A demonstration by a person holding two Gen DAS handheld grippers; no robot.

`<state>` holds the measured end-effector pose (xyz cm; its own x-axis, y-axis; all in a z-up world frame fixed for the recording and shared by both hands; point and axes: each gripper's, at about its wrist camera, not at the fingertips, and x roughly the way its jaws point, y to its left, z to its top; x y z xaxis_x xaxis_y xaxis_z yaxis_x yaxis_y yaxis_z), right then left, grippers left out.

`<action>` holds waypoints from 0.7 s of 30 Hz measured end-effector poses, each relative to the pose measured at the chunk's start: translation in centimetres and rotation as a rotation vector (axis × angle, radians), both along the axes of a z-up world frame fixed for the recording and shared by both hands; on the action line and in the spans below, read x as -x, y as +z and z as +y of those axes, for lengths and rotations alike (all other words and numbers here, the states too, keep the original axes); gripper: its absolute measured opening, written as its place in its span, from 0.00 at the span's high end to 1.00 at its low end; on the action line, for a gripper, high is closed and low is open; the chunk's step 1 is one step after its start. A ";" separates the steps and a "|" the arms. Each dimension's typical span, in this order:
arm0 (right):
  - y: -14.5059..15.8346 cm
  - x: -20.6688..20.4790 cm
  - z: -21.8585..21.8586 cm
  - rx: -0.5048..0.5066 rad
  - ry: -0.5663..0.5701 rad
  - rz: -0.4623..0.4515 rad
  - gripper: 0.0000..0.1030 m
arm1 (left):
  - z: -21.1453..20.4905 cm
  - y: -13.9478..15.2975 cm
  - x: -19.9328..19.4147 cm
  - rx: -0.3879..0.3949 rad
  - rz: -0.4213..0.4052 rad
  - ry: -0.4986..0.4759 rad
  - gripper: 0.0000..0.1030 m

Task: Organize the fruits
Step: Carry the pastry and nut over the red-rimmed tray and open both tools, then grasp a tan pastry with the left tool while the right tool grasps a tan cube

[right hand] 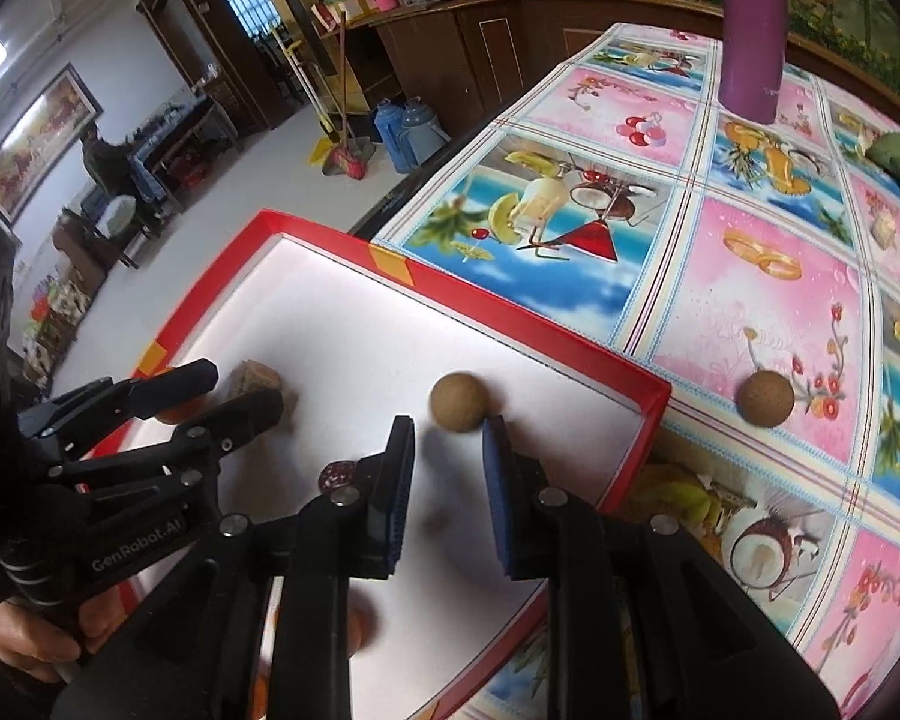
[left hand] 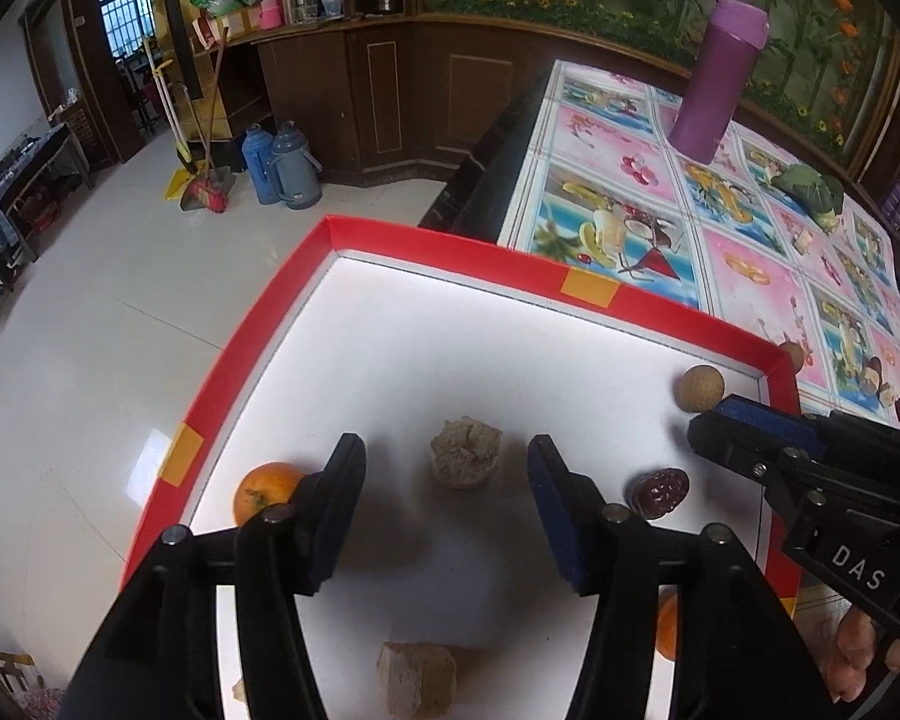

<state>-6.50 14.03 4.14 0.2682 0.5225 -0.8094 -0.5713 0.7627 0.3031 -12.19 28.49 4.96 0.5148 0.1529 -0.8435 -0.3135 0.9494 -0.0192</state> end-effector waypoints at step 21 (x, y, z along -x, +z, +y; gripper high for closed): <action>3.1 1.6 -11.9 -0.059 -0.204 -0.143 0.74 | -7.5 3.8 1.1 0.028 -0.107 -0.159 0.36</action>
<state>-8.06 2.18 7.23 0.4820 0.4916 -0.7253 -0.4480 0.8497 0.2782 -13.27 20.98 8.75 0.6179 0.0395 -0.7852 -0.1545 0.9854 -0.0720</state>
